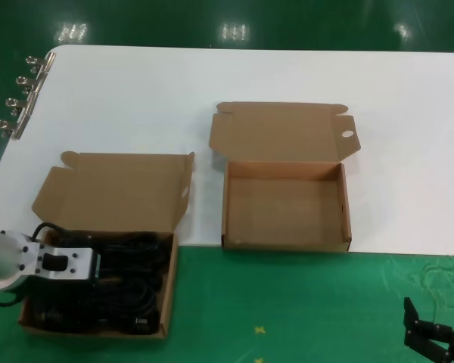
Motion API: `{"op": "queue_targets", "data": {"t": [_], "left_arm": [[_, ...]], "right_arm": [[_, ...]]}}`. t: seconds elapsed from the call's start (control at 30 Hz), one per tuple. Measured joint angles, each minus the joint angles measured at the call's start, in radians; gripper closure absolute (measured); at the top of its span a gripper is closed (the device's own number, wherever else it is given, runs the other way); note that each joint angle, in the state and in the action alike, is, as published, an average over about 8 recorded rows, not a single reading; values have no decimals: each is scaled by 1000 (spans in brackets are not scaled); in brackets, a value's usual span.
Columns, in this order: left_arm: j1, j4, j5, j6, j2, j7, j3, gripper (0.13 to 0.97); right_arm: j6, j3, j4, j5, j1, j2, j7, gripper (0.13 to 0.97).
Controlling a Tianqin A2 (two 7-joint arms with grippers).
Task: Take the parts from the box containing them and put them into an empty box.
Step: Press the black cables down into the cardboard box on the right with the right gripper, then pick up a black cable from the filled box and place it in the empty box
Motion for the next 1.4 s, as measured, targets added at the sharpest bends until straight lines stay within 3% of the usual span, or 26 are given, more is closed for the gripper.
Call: {"op": "queue_targets", "data": {"t": [0.1, 0.37, 0.5, 0.77, 1.07, 1.27, 1.4], "left_arm": [[2, -1, -1, 0, -4, -1, 0, 452], [6, -12, -4, 3, -15, -9, -3, 672], [9, -15, -6, 3, -19, -10, -4, 672], [15, -27, -10, 6, -28, -12, -6, 831], [22, -97, -16, 30, -62, -36, -18, 888], [25, -172, -12, 52, -88, -68, -29, 889], [28, -233, 0, 65, -88, -102, -31, 889]], "right_arm": [[0, 0, 0, 0, 0, 0, 0, 129], [0, 0, 0, 0, 0, 0, 0, 129], [0, 0, 0, 0, 0, 0, 0, 129], [0, 0, 0, 0, 0, 0, 0, 129], [0, 0, 0, 0, 0, 0, 0, 129], [0, 0, 0, 0, 0, 0, 0, 129], [0, 0, 0, 0, 0, 0, 0, 129]]}}
